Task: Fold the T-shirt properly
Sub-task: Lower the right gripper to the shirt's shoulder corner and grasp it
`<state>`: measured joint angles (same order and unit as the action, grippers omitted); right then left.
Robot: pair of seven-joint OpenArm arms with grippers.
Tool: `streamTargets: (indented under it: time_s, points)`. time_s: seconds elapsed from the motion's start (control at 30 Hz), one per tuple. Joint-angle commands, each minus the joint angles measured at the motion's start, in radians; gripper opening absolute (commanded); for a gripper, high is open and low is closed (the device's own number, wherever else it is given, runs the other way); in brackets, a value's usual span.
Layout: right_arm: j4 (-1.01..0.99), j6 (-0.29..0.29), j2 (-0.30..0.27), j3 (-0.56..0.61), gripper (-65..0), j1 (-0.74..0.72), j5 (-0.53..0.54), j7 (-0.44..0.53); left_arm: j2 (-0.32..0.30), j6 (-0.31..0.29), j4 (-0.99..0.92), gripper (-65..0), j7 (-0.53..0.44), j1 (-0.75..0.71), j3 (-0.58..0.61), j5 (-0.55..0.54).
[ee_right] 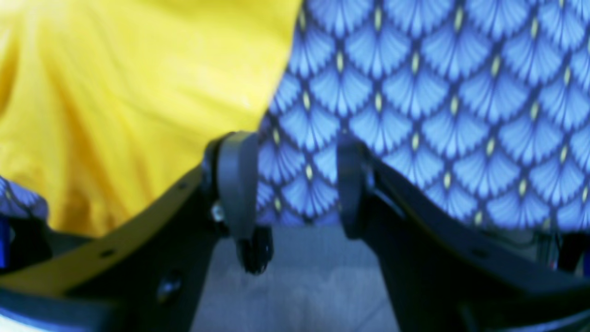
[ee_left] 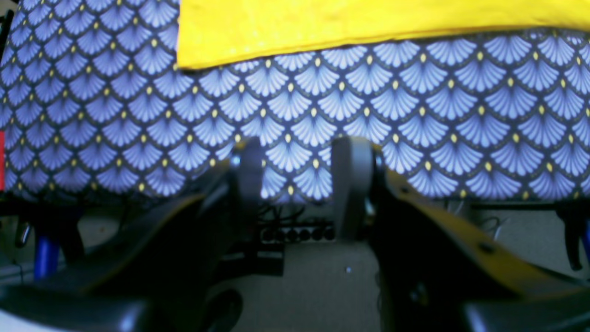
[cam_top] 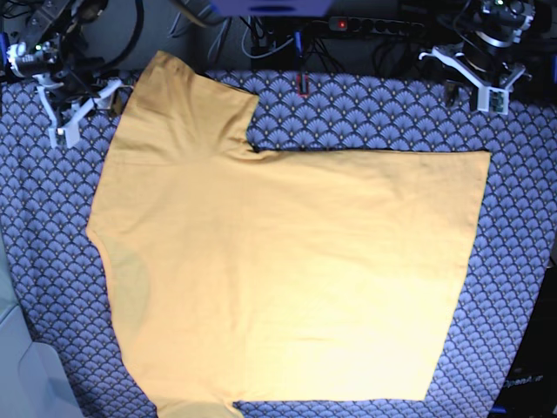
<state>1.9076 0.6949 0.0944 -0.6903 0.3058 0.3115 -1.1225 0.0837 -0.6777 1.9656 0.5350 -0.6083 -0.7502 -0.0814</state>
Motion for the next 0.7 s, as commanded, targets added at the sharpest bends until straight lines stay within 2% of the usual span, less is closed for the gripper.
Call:
streamTargets:
  time_s: [0.0,0.23,0.47,0.67]
  points:
    - [0.016,0.003,-0.003,0.01,-35.9,0.002,0.007,0.008,-0.003,0.0,0.015,-39.8,-0.022,-0.008,-0.004,-0.01]
    - [-0.009,0.003,0.018,0.044,-35.9,0.0,0.004,0.011,0.011,-0.001,0.016,-39.8,-0.022,-0.006,-0.022,-0.01]
    - [-0.13,0.003,-0.005,0.044,-35.9,-0.029,0.004,0.019,0.017,-0.003,0.015,-39.8,-0.022,-0.002,-0.061,-0.01]
    - [-0.133,0.003,0.003,0.044,-35.9,-0.038,0.005,0.009,0.017,-0.003,0.015,-39.8,-0.022,0.0,-0.067,-0.01]
